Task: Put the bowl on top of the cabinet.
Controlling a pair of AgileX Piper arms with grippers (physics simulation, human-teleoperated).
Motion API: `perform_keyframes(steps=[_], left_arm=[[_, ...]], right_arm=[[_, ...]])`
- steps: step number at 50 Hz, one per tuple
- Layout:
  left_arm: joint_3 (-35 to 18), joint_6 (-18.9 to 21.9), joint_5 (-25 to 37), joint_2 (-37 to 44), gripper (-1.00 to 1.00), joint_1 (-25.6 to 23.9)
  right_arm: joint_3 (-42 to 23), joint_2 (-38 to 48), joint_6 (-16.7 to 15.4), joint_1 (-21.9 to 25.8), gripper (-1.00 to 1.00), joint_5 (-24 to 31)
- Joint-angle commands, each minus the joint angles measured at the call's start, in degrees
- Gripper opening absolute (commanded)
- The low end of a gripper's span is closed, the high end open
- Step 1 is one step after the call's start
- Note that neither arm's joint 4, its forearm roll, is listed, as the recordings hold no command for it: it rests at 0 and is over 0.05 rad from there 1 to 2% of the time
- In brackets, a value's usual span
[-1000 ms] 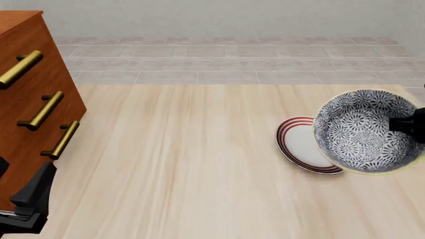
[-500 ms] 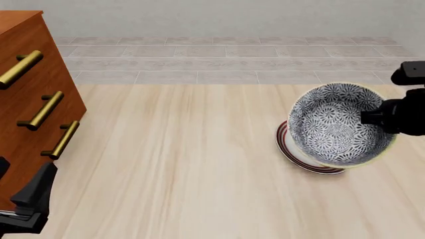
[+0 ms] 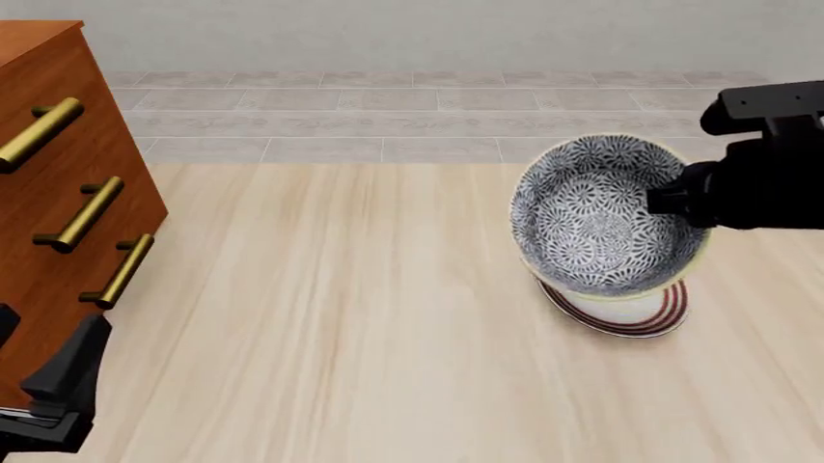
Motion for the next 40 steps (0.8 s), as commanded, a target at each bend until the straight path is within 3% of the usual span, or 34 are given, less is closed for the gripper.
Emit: perform_keyframes(steps=[1, 23, 40], left_arm=[[0.00, -0.06, 0.15, -0.26, 1.00, 0.01], [0.00, -0.01, -0.34, 0.26, 1.00, -0.25], [-0.01, -0.35, 0.19, -0.68, 1.00, -0.30]], right_arm=[[-1.77, 1.98, 1.61, 4.04, -1.00, -1.54], [-5.48, 6.03, 4.20, 10.53, -1.00, -3.96], [-8.61, 9.86, 4.40, 13.93, -1.00, -5.37]])
